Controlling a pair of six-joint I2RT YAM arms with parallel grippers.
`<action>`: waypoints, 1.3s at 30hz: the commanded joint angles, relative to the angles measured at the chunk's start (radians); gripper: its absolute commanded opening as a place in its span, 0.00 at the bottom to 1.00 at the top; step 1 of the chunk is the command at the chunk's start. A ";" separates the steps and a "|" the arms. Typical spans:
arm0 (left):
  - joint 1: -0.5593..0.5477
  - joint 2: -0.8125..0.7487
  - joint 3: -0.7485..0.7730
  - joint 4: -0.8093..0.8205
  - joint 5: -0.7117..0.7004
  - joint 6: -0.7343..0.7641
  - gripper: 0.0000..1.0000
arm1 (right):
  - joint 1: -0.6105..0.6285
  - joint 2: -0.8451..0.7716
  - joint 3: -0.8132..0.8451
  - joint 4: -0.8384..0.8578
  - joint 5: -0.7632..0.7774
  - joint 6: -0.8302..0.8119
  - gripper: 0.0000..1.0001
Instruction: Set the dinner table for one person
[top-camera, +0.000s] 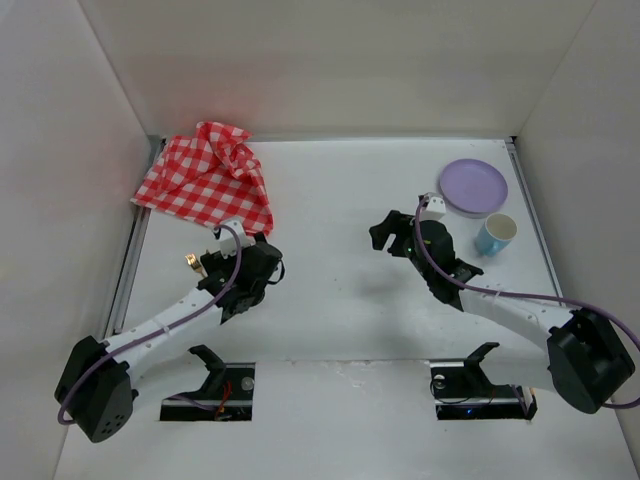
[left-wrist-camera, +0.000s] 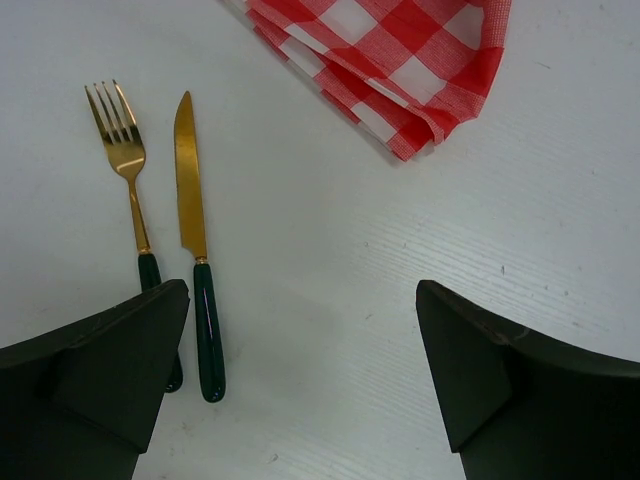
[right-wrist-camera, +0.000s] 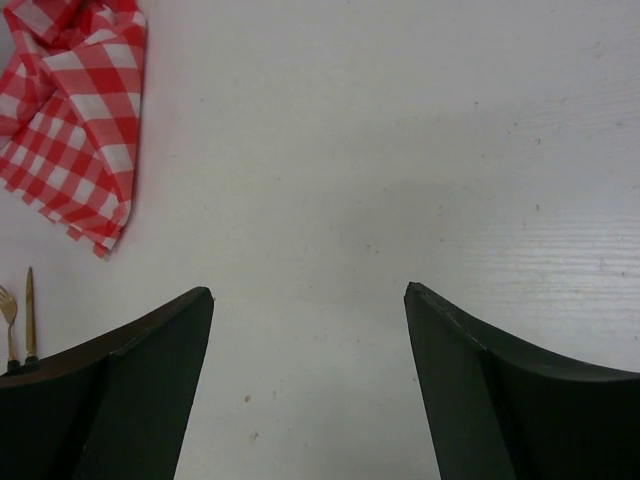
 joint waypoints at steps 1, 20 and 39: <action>0.023 -0.002 0.045 0.018 -0.005 0.025 1.00 | -0.006 -0.011 0.000 0.075 -0.009 -0.006 0.84; 0.057 0.116 0.329 0.245 -0.153 0.246 1.00 | -0.092 -0.048 -0.044 0.086 -0.055 0.047 0.10; 0.368 0.570 0.544 0.463 0.215 0.244 0.58 | -0.112 -0.044 -0.066 0.124 -0.093 0.063 0.68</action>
